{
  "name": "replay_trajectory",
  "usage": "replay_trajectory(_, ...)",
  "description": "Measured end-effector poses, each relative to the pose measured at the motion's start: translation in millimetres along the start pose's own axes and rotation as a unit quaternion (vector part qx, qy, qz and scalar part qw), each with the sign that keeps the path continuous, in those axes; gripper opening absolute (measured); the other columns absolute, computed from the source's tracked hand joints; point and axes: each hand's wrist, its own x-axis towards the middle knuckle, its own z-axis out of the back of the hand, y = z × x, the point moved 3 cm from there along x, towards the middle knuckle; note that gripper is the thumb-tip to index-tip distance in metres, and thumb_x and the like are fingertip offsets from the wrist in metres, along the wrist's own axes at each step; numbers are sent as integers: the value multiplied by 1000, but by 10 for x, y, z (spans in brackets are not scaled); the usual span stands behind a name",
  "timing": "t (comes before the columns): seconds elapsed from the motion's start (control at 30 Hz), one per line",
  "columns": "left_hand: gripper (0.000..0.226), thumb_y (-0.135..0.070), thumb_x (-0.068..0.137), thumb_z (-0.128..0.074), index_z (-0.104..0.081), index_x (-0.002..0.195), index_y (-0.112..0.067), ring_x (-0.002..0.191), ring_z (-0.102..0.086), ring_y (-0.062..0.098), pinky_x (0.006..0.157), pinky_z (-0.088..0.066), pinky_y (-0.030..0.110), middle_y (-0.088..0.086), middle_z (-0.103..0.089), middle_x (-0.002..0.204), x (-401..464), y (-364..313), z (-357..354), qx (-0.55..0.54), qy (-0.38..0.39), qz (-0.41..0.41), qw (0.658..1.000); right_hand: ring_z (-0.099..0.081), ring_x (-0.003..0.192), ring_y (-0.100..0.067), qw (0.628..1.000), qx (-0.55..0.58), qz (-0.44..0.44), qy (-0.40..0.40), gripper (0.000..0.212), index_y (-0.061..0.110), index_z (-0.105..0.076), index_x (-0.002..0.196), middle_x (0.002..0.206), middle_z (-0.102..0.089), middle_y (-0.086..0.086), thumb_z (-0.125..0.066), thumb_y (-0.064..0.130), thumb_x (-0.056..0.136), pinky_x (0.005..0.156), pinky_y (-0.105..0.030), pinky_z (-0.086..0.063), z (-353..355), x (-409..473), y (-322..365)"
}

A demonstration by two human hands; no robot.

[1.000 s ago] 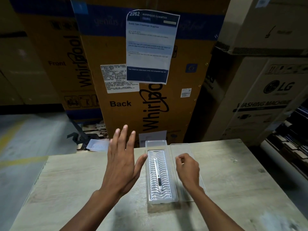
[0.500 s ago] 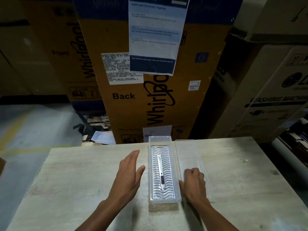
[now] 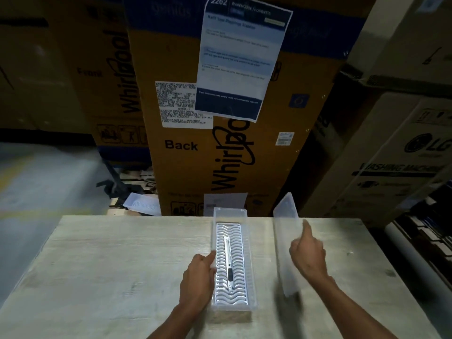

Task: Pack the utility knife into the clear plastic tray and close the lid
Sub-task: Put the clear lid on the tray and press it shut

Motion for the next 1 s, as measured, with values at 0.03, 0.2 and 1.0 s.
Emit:
replay_trajectory(0.03, 43, -32, 102, -50, -46, 144, -38, 95, -57, 13, 85, -48, 26, 0, -61, 112, 8, -9, -11, -7, 2, 5, 1000, -64, 89, -33, 998, 55, -14, -8, 53, 13, -35, 151, 122, -65, -23, -50, 8, 100, 75, -37, -54, 89, 40, 6)
replay_trajectory(0.2, 45, -29, 103, -50, -46, 146, -41, 102, -64, 21, 92, -55, 36, 3, -62, 110, 49, -8, -76, -24, -8, 28, 999, -71, 90, -29, 921, 349, -145, 96, 34, 16, -56, 135, 112, -70, -14, -45, 8, 103, 66, -36, -61, 68, 81, 161)
replay_trajectory(1.0, 40, -9, 98, -60, -65, 131, -32, 63, -70, 3, 49, -45, 7, -17, -69, 79, 125, 85, -103, -224, -13, 55, 973, -69, 100, -22, 952, 147, -24, 267, 66, 27, -29, 156, 130, -63, -4, -58, 26, 97, 84, -36, -63, -771, -472, 275)
